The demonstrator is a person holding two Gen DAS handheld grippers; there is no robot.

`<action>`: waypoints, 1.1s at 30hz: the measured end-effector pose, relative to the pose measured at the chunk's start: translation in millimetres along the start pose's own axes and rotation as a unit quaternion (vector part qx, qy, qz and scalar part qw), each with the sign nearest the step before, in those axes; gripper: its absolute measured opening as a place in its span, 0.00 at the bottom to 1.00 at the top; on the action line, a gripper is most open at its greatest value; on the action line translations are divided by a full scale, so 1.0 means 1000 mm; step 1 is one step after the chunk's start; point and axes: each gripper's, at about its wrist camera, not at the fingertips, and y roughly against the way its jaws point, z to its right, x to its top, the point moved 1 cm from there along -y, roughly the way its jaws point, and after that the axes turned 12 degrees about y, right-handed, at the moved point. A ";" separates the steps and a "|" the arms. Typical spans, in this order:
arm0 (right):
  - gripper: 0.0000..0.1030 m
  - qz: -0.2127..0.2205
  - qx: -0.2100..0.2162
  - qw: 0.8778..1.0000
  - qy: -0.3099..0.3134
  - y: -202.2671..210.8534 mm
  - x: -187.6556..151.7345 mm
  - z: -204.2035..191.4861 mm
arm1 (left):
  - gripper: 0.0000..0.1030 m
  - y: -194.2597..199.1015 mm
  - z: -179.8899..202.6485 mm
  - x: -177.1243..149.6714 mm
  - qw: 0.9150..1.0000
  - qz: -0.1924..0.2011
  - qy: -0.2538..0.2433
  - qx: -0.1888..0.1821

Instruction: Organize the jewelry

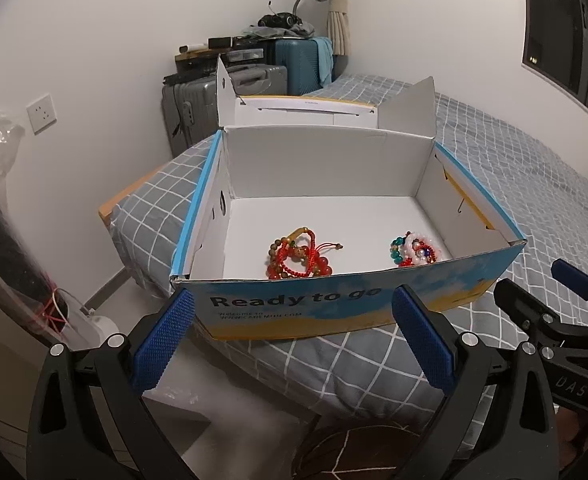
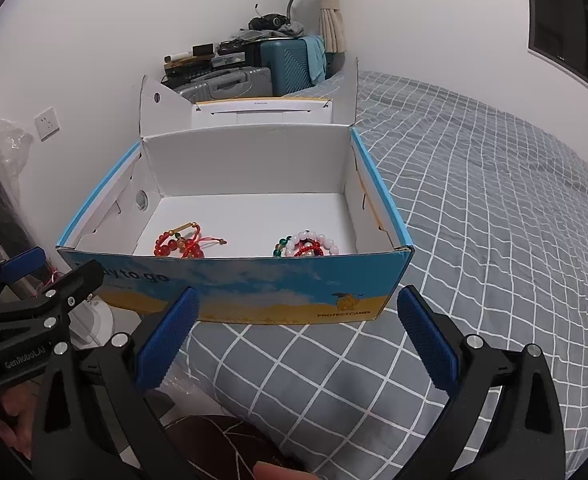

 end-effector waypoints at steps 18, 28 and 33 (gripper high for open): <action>0.93 -0.006 -0.008 1.000 0.005 -0.003 -0.002 0.001 | 0.94 0.001 -0.001 0.001 1.000 0.010 -0.006 0.002; 0.93 -0.008 -0.007 1.000 0.006 -0.001 -0.002 0.001 | 0.94 -0.001 0.000 0.001 1.000 0.013 -0.006 0.014; 0.93 -0.008 -0.007 1.000 0.005 -0.001 -0.002 0.001 | 0.94 0.001 0.002 0.000 1.000 0.013 -0.009 0.011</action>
